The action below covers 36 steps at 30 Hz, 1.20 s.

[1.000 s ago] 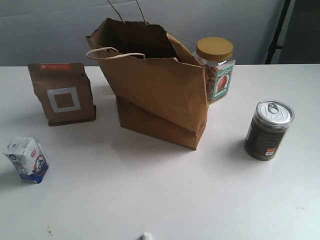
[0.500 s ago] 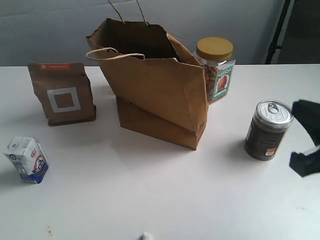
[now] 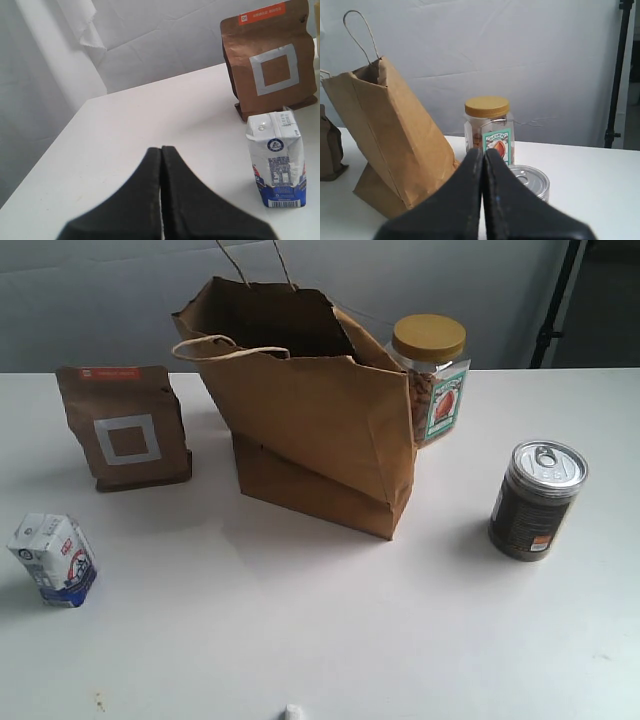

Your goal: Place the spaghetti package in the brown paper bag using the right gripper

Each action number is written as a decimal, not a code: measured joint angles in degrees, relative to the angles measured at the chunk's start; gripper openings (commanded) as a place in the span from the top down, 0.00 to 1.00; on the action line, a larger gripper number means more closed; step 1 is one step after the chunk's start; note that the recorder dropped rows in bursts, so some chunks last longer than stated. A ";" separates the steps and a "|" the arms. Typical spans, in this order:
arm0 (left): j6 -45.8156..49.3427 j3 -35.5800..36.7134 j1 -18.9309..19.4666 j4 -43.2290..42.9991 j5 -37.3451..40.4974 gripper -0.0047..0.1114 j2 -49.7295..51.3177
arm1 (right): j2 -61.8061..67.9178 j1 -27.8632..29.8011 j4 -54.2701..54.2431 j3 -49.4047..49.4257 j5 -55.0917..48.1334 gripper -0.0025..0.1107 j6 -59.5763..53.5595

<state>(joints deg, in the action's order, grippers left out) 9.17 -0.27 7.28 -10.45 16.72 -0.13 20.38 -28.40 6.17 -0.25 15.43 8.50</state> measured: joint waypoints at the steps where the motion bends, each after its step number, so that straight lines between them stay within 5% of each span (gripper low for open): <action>1: 0.00 0.00 0.00 0.00 0.00 0.96 0.00 | -1.57 0.00 0.00 0.00 -0.98 0.98 -0.20; 15: 0.00 0.00 0.00 0.00 -0.10 0.96 0.00 | -20.07 0.38 0.68 0.02 -21.08 0.98 -1.42; 27: 0.00 0.00 0.00 0.00 -0.10 0.96 0.00 | -20.07 0.38 2.23 0.12 -20.28 0.98 2.66; 36: 0.00 0.00 0.00 0.00 -0.10 0.96 0.00 | -20.07 0.38 -5.61 0.12 -22.89 0.98 -11.00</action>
<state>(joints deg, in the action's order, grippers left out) 9.17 -0.27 7.28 -10.45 16.61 -0.13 0.31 -28.02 0.56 -0.13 -7.46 -2.50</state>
